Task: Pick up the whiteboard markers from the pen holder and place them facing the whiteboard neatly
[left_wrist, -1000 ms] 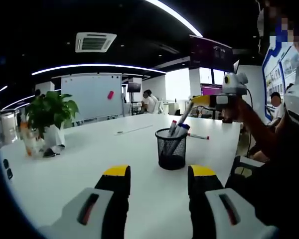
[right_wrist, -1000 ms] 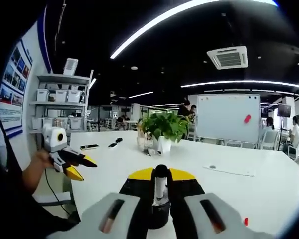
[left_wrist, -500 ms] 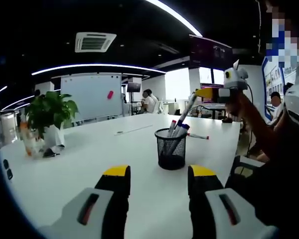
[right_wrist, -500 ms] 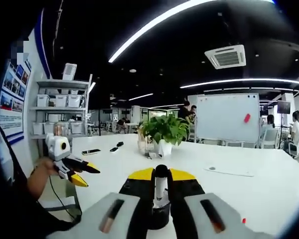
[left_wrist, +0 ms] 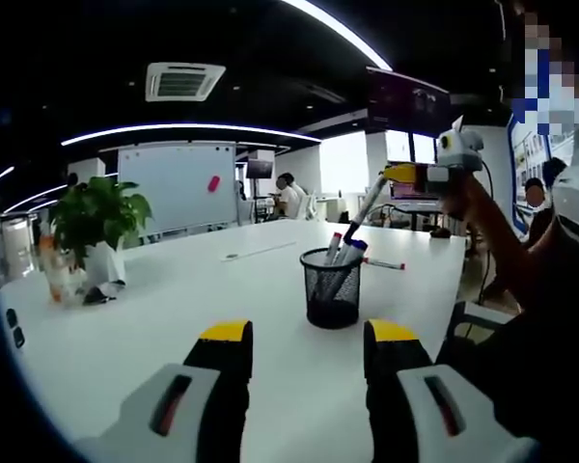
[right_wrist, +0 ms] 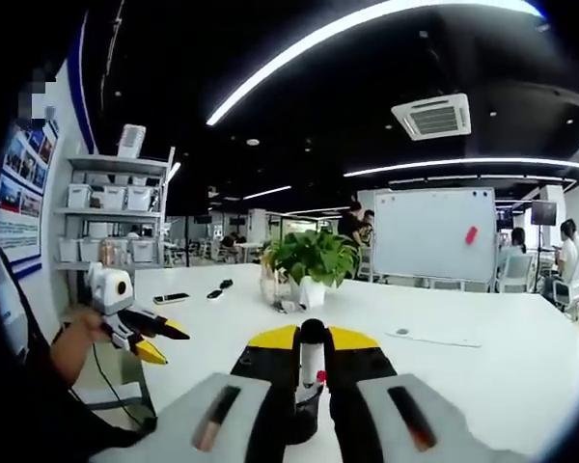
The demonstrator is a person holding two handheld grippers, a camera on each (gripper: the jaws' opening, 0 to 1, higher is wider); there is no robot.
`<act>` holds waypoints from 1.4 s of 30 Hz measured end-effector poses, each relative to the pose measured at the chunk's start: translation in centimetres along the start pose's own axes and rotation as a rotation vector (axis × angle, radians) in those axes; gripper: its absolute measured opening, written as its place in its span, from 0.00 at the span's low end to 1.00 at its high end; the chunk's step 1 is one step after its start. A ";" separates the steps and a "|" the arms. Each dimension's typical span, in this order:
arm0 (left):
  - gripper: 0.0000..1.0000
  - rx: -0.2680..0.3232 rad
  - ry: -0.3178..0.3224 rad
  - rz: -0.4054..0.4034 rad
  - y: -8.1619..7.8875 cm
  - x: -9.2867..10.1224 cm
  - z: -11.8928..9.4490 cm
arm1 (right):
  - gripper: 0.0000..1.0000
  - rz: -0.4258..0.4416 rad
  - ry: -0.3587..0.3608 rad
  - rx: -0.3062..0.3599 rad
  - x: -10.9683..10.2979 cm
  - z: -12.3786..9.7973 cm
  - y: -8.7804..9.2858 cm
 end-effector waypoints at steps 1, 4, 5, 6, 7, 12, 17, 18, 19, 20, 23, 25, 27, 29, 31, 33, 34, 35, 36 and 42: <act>0.47 -0.001 0.000 0.000 0.0 0.0 0.0 | 0.13 -0.019 0.016 0.001 0.2 -0.1 0.0; 0.47 -0.004 0.002 -0.001 0.1 0.0 0.1 | 0.13 -0.035 0.042 0.000 0.4 -0.2 0.1; 0.47 -0.005 0.004 -0.001 0.1 0.1 0.1 | 0.13 -0.032 0.047 -0.001 0.6 -0.3 0.2; 0.47 -0.005 0.005 0.000 0.1 0.1 0.2 | 0.13 -0.026 0.050 -0.004 0.8 -0.3 0.3; 0.47 -0.004 0.008 0.000 0.1 0.2 0.2 | 0.13 -0.026 0.059 -0.009 0.9 -0.4 0.4; 0.47 -0.003 0.007 0.001 0.1 0.1 0.2 | 0.13 -0.030 0.093 -0.014 1.5 -0.7 0.9; 0.47 -0.005 0.006 0.000 0.1 0.1 0.2 | 0.13 -0.047 0.131 -0.020 2.1 -1.2 1.3; 0.47 -0.006 0.007 0.001 0.1 0.1 0.2 | 0.13 -0.051 0.138 -0.021 2.2 -1.3 1.3; 0.47 -0.006 0.008 0.001 0.1 0.2 0.2 | 0.13 -0.057 0.148 -0.025 2.3 -1.4 1.4; 0.47 -0.005 0.007 0.001 0.1 0.2 0.2 | 0.13 -0.063 0.156 -0.028 2.5 -1.6 1.4; 0.47 -0.005 0.007 0.001 0.1 0.2 0.2 | 0.13 -0.062 0.165 -0.029 2.8 -1.9 1.5; 0.47 -0.005 0.007 0.000 0.1 0.2 0.2 | 0.13 -0.066 0.170 -0.033 2.8 -2.0 1.6; 0.47 -0.005 0.006 0.001 0.1 0.2 0.2 | 0.13 -0.071 0.173 -0.039 2.8 -2.1 1.7; 0.47 -0.004 0.007 0.002 0.1 0.2 0.2 | 0.13 -0.075 0.175 -0.043 2.7 -2.2 1.9; 0.47 -0.004 0.007 0.003 0.1 0.2 0.2 | 0.13 -0.077 0.179 -0.047 2.8 -2.2 2.0; 0.47 -0.004 0.007 0.002 0.1 0.2 0.2 | 0.13 -0.077 0.181 -0.047 2.9 -2.2 2.1; 0.47 -0.005 0.007 0.002 0.1 0.2 0.2 | 0.13 -0.075 0.183 -0.048 3.0 -2.2 2.1; 0.47 -0.005 0.006 0.003 0.1 0.2 0.2 | 0.13 -0.075 0.185 -0.047 3.0 -2.3 2.1; 0.47 -0.005 0.006 0.002 0.1 0.2 0.2 | 0.13 -0.075 0.186 -0.047 3.0 -2.3 2.1; 0.47 -0.006 0.006 0.002 0.1 0.2 0.2 | 0.13 -0.070 0.192 -0.048 3.2 -2.4 2.3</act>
Point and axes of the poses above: the point that each gripper's makers call its tool centre point, and the gripper's own axes: z roughly forward along the fingers, x roughly to its right, y roughly out of its underside, the point moved 9 cm from there along -z, roughly backward along the fingers
